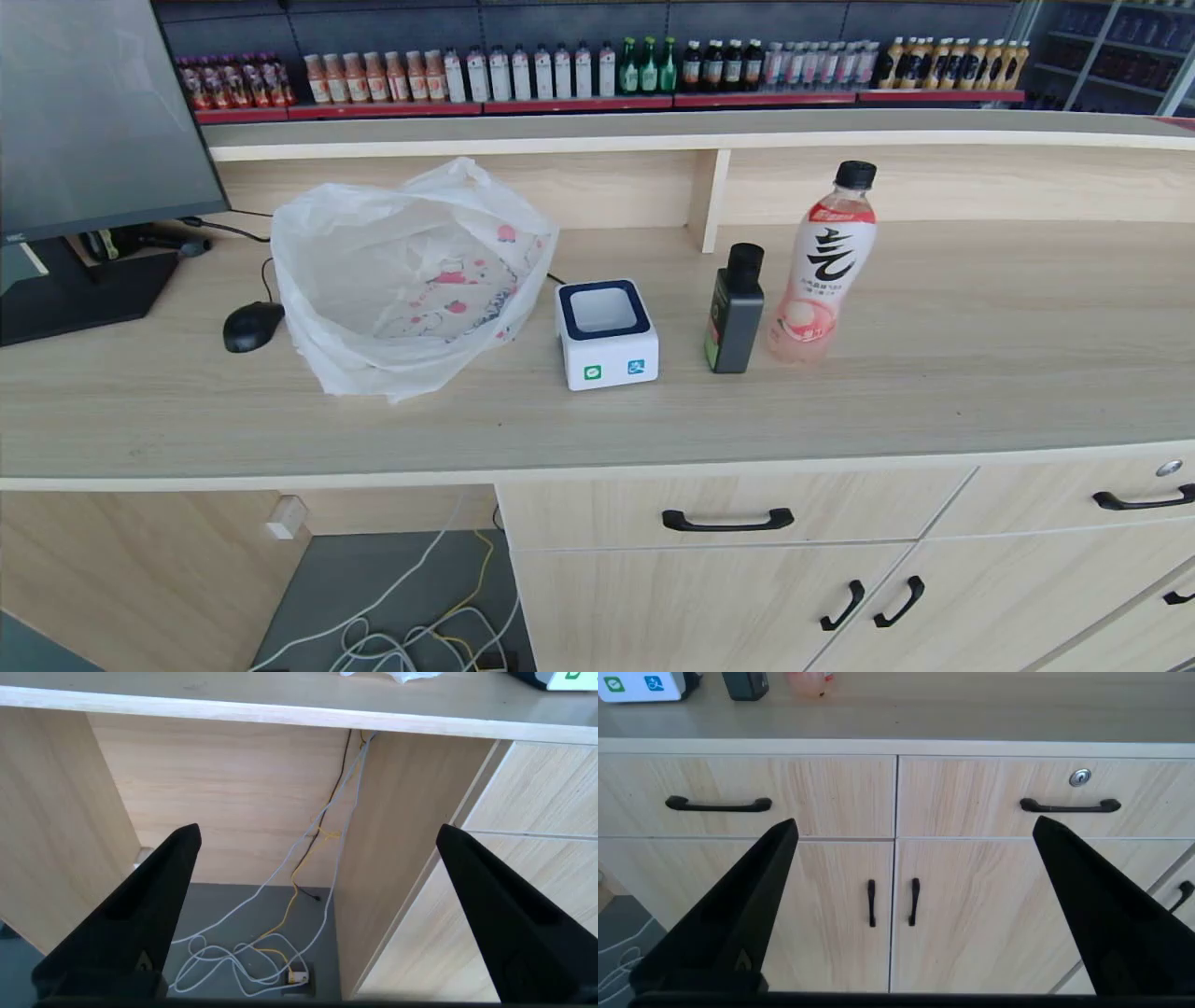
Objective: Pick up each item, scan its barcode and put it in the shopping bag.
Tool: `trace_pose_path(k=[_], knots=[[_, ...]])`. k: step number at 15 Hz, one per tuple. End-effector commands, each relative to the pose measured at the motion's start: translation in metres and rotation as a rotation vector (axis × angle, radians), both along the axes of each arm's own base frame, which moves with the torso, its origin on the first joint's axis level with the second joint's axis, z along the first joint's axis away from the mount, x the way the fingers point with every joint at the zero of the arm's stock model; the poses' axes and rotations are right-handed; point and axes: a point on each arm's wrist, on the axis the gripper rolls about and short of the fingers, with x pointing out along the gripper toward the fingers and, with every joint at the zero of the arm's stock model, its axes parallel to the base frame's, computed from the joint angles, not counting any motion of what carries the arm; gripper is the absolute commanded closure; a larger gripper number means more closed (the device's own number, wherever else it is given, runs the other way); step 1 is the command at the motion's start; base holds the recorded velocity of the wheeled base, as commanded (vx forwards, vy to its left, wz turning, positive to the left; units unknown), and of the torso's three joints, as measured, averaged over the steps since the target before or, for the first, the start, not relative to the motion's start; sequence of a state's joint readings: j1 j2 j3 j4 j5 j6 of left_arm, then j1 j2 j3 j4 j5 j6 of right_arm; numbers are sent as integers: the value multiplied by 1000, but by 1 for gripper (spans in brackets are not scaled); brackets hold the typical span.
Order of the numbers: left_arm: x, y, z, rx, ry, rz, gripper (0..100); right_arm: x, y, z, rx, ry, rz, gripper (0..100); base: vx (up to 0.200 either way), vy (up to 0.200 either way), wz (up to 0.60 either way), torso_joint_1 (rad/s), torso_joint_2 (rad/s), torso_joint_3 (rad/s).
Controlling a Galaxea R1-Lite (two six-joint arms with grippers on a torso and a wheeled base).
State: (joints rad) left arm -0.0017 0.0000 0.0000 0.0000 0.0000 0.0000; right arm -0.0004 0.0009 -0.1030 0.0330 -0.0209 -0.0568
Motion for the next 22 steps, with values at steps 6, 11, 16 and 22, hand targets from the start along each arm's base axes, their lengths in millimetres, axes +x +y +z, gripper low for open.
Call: trace_pose_path(k=[6, 11, 16, 22], knots=[[0, 0, 0, 0, 0, 0, 0, -3, 2, 19, -6, -21, 96, 0, 0, 0, 0, 0, 0, 0], [0, 0, 0, 0, 0, 0, 0, 11, 1, 41, -4, 61, 149, 0, 0, 0, 0, 0, 0, 0], [0, 0, 0, 0, 0, 0, 0, 32, 2, 60, -5, 69, 179, 0, 0, 0, 0, 0, 0, 0], [0, 0, 0, 0, 0, 0, 0, 73, 7, 81, -13, 68, 199, 0, 0, 0, 0, 0, 0, 0]])
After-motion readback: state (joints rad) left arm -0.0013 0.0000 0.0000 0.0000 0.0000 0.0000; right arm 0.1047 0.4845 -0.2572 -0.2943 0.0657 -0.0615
